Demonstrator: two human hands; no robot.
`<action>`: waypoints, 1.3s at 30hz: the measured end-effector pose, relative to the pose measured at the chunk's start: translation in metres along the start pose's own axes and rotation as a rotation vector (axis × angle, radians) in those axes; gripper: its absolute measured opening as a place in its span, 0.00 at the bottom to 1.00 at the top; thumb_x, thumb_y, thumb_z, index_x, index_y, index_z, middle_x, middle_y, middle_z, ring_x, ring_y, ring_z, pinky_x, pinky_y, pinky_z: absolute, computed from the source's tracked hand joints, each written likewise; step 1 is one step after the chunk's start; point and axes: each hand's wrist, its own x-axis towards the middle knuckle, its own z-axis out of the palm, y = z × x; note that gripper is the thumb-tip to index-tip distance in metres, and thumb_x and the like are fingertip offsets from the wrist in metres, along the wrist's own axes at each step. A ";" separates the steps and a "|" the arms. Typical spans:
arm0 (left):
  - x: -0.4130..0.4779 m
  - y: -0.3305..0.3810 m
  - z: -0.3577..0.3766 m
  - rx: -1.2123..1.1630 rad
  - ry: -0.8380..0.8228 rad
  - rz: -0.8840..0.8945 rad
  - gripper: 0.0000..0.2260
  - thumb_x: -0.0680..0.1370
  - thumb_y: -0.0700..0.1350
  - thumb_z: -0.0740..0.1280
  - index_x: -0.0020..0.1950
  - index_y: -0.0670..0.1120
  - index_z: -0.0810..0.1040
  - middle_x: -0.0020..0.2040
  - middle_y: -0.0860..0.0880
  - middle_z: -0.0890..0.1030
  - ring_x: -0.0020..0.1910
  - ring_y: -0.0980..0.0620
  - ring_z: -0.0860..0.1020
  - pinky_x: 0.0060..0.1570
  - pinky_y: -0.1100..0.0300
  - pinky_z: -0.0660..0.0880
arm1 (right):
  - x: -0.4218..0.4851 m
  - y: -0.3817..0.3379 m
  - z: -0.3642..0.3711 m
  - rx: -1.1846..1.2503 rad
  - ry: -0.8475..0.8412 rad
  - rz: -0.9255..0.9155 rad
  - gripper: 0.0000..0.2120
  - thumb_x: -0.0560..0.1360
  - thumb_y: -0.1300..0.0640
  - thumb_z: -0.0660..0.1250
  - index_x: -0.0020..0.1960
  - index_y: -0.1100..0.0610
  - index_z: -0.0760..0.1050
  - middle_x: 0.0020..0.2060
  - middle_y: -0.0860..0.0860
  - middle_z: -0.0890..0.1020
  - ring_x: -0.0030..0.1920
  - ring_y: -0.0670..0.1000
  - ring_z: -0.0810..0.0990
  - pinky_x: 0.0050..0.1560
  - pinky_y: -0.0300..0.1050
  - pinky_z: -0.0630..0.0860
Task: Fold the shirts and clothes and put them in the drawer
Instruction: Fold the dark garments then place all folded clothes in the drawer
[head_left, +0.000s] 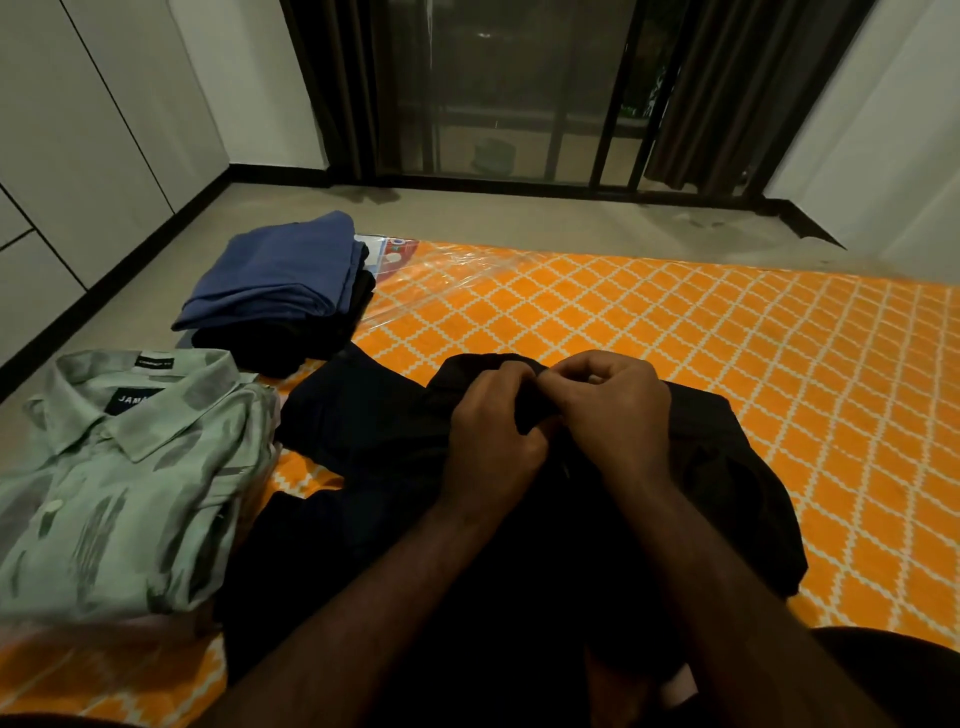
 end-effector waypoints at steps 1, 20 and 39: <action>0.000 0.000 -0.001 -0.008 0.033 0.008 0.09 0.71 0.41 0.75 0.48 0.45 0.78 0.45 0.52 0.77 0.43 0.60 0.73 0.42 0.70 0.69 | 0.000 0.000 0.000 -0.004 -0.021 -0.003 0.03 0.70 0.54 0.76 0.37 0.49 0.86 0.34 0.42 0.85 0.37 0.41 0.84 0.43 0.47 0.84; 0.012 -0.030 0.009 -0.364 0.032 -0.215 0.04 0.76 0.40 0.73 0.50 0.41 0.85 0.49 0.46 0.83 0.47 0.48 0.83 0.46 0.54 0.81 | 0.028 0.017 -0.021 -0.489 -0.271 -0.285 0.10 0.78 0.53 0.72 0.56 0.41 0.85 0.50 0.46 0.75 0.59 0.56 0.70 0.57 0.53 0.72; 0.023 -0.024 -0.014 -0.822 -0.434 -0.388 0.05 0.81 0.38 0.67 0.56 0.40 0.77 0.49 0.45 0.81 0.46 0.49 0.79 0.46 0.58 0.77 | 0.028 0.011 -0.034 -0.100 -0.440 -0.134 0.07 0.79 0.56 0.71 0.51 0.45 0.77 0.43 0.48 0.87 0.40 0.51 0.85 0.41 0.52 0.79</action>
